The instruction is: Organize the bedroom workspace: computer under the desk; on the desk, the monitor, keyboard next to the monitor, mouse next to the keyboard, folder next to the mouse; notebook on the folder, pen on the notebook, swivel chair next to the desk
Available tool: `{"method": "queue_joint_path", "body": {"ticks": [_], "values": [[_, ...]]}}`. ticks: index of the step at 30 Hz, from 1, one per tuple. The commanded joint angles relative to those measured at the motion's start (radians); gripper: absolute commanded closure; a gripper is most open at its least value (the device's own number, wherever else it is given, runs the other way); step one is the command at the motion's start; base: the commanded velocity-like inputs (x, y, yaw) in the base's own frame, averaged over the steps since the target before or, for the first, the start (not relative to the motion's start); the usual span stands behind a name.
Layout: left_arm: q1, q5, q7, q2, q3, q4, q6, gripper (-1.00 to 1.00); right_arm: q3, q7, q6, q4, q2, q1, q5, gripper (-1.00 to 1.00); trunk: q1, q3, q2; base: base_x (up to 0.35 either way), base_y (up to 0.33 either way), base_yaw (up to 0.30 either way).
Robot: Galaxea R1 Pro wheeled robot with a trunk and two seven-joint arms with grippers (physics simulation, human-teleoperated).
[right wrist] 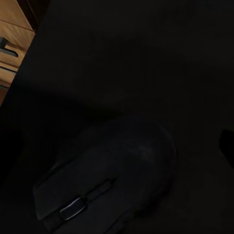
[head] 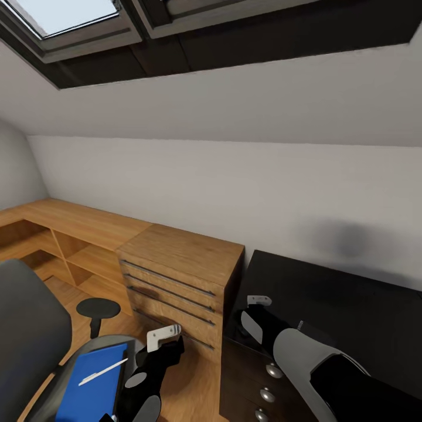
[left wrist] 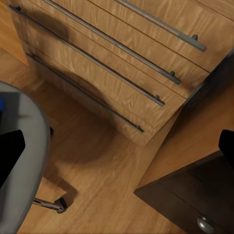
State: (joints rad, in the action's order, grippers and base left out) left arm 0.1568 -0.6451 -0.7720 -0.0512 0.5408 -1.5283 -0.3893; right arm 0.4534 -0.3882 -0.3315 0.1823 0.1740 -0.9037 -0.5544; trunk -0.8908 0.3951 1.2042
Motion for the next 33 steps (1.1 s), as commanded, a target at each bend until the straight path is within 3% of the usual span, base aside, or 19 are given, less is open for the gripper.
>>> {"method": "queue_joint_path", "body": {"ticks": [1, 10, 21, 29, 33], "values": [[0.001, -0.005, -0.008, -0.001, 0.002, -0.002, -0.003, -1.0, 0.008, -0.006, -0.006, 0.002, 0.0, -0.001, -0.007, -1.0, 0.0, 0.001, 0.001, 0.0, 0.0, 0.0], [0.001, -0.006, -0.008, -0.001, 0.002, -0.001, -0.003, -1.0, 0.006, -0.003, -0.094, 0.006, -0.001, -0.001, -0.011, -1.0, 0.0, 0.001, 0.001, 0.0, 0.0, 0.0], [0.001, -0.007, -0.008, -0.001, 0.002, -0.001, -0.003, -1.0, 0.005, -0.003, -0.104, 0.008, -0.001, -0.001, -0.012, -1.0, 0.0, 0.001, 0.001, 0.0, 0.0, 0.0], [0.001, -0.005, -0.008, -0.001, 0.002, -0.002, -0.003, -1.0, 0.005, -0.003, -0.104, 0.008, -0.001, -0.001, -0.012, -1.0, -0.031, 0.026, 0.057, 0.0, 0.0, 0.0], [0.001, -0.006, -0.007, -0.001, 0.002, -0.001, -0.003, -1.0, 0.005, -0.003, -0.104, 0.008, -0.001, -0.001, -0.012, -1.0, -0.031, 0.026, 0.057, 0.0, 0.0, 0.0]]}}
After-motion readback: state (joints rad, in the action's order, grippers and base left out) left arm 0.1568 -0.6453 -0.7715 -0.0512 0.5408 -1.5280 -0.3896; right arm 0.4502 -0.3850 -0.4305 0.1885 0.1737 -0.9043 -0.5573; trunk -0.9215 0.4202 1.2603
